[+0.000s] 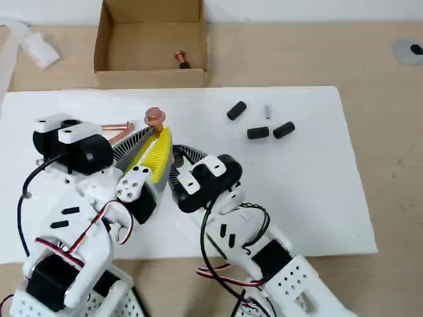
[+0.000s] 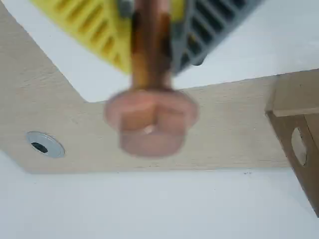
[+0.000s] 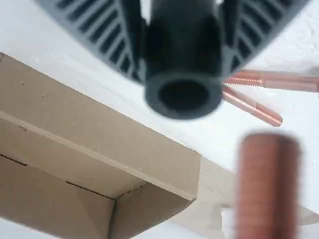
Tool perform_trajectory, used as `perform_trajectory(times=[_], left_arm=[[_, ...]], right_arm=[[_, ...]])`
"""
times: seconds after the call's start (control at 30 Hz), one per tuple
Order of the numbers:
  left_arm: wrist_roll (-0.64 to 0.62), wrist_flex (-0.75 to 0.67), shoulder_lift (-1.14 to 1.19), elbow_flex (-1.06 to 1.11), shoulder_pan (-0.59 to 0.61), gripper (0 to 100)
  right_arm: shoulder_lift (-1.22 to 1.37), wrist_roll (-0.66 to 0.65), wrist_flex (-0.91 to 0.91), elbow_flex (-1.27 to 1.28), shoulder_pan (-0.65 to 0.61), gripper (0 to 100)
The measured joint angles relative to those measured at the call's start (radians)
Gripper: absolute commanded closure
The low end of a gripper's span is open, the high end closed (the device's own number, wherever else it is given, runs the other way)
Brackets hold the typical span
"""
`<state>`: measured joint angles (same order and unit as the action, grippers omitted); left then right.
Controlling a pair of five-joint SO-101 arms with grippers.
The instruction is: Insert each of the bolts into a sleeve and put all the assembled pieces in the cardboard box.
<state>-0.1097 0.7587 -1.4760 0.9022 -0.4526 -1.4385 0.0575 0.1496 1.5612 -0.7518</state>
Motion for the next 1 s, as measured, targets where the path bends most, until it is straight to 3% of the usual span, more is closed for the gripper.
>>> perform_trajectory(times=[0.5, 0.77, 1.0], left_arm=[[0.0, 0.089, 0.0, 0.0, 0.0, 99], [0.0, -0.043, 0.0, 0.005, 0.08, 99], [0.0, -0.055, 0.0, 0.086, 0.046, 99]], right_arm=[[0.0, 0.0, 0.0, 0.0, 0.0, 98.9], [0.0, 0.0, 0.0, 0.0, 0.0, 98.9], [0.0, 0.0, 0.0, 0.0, 0.0, 98.9]])
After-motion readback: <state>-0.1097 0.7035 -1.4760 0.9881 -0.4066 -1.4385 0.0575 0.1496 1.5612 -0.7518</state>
